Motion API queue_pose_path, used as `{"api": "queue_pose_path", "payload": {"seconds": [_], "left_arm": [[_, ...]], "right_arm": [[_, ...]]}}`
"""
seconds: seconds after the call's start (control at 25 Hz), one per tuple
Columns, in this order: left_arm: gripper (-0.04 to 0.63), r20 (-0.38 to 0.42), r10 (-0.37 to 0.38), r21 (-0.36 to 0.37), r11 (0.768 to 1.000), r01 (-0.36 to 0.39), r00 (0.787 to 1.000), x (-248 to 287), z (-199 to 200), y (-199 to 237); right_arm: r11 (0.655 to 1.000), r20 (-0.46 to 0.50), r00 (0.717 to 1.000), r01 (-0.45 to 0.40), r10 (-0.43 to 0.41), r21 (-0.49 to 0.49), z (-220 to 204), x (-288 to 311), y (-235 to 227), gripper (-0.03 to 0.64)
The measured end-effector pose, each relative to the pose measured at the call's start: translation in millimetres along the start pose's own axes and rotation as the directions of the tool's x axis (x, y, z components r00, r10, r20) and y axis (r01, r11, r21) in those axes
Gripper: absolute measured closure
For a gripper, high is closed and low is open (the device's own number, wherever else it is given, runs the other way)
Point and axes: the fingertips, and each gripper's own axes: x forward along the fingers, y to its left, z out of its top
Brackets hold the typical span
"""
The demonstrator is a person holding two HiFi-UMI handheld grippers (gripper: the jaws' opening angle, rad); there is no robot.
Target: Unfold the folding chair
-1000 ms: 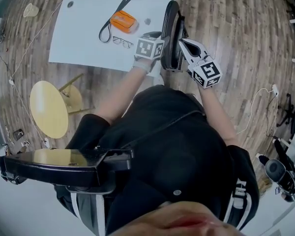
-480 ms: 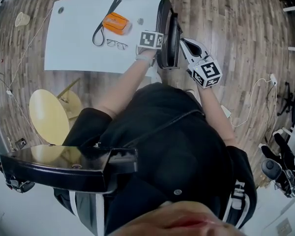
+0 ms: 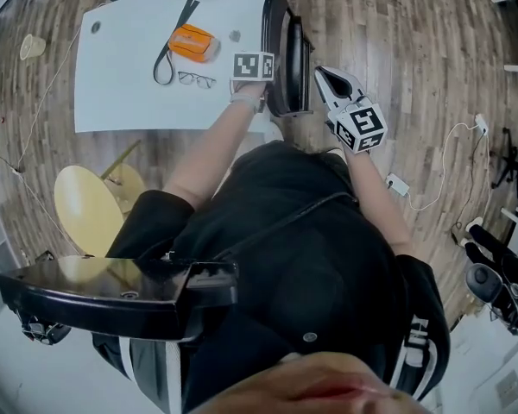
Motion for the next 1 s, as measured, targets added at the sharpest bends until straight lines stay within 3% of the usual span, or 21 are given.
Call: {"api": "queue_pose_path", "payload": {"seconds": [0.4, 0.56, 0.88, 1.0], "left_arm": [[0.466, 0.008, 0.054, -0.035, 0.998, -0.053, 0.999, 3, 0, -7], [0.468, 0.013, 0.064, -0.031, 0.997, -0.064, 0.998, 10, 4, -31], [0.468, 0.028, 0.088, -0.008, 0.996, -0.088, 0.996, 25, 7, -85], [0.466, 0.036, 0.093, -0.002, 0.996, -0.093, 0.995, 30, 9, -98]], "right_arm": [[0.993, -0.059, 0.998, 0.028, -0.022, 0.118, -47, -16, -36, 0.609], [0.973, -0.118, 0.993, 0.038, -0.012, 0.226, -86, -17, -60, 0.609], [0.952, -0.360, 0.932, 0.077, 0.036, 0.296, -192, -8, -87, 0.604], [0.947, -0.416, 0.909, 0.112, 0.025, 0.302, -222, 7, -97, 0.542]]}}
